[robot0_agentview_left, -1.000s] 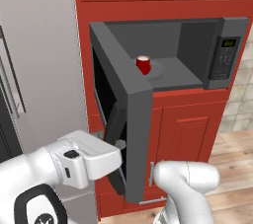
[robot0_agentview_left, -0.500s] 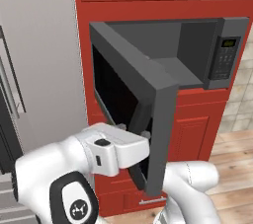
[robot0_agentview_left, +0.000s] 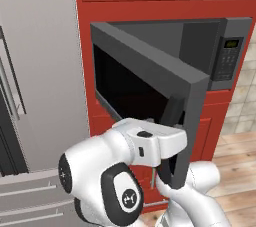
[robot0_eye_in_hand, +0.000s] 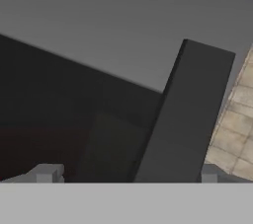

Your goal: Pick the mug from the counter and place it inside the microwave. Then close the microwave.

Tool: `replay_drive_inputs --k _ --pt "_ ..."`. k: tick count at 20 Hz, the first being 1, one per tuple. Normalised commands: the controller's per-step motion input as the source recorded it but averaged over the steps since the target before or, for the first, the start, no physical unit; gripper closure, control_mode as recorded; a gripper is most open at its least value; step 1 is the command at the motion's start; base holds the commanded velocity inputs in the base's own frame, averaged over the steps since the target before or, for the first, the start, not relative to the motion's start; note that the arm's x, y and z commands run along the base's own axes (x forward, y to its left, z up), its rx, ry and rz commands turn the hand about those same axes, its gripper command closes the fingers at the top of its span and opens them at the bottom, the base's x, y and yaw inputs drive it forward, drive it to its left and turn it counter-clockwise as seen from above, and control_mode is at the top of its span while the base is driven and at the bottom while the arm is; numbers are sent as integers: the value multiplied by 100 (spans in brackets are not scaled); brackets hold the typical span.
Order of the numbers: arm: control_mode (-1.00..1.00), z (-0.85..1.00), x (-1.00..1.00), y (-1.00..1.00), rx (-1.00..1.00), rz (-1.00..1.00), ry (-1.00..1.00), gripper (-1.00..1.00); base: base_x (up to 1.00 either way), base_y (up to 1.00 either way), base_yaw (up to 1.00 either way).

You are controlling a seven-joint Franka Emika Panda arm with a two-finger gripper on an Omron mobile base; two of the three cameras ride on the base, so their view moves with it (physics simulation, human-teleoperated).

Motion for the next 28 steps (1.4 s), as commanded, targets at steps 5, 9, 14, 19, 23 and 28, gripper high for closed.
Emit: replay_drive_inputs --k 5,9,14,19,23,28 --pt "-100 3 51 -65 0 7 0 -100 0 0 0" --pt "-100 8 62 -63 0 8 0 -100 0 0 0" --pt "-100 5 72 -61 0 8 0 -100 0 0 0" --pt "-100 8 80 -54 0 7 2 -100 0 0 0" --pt "-100 6 61 -49 0 7 0 -100 0 0 0" --pt "-100 0 60 -50 0 8 0 -100 0 0 0"
